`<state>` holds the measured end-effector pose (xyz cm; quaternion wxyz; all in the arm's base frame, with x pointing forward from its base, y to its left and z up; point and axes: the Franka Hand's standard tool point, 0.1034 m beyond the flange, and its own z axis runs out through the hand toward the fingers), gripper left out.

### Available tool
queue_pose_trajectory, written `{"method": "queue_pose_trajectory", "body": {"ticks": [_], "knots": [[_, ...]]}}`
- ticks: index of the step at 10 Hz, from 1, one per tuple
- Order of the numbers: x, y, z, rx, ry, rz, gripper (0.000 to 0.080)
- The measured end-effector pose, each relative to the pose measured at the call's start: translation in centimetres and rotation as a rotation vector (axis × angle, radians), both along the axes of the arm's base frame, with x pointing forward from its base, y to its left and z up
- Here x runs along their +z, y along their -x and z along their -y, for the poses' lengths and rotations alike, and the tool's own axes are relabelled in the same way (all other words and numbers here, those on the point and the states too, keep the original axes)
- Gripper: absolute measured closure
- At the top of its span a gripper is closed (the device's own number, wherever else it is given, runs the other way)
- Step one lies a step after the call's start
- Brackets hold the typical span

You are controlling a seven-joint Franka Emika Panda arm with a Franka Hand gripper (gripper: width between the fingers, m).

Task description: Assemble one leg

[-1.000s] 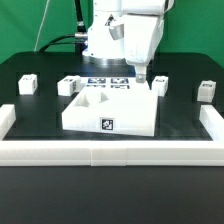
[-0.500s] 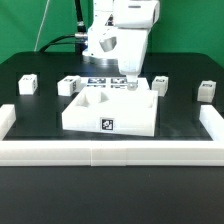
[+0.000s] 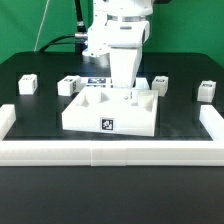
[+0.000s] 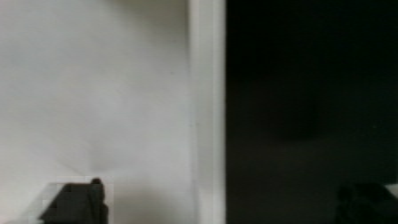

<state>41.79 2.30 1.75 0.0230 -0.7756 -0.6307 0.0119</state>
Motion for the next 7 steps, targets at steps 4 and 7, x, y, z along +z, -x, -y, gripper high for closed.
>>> {"method": "queue_pose_trajectory", "body": {"ticks": [4,7], "knots": [[0.06,-0.27,-0.04,-0.016,0.001,0.000,0.0551],[0.06,-0.27,-0.04,-0.016,0.001,0.000,0.0742]]}}
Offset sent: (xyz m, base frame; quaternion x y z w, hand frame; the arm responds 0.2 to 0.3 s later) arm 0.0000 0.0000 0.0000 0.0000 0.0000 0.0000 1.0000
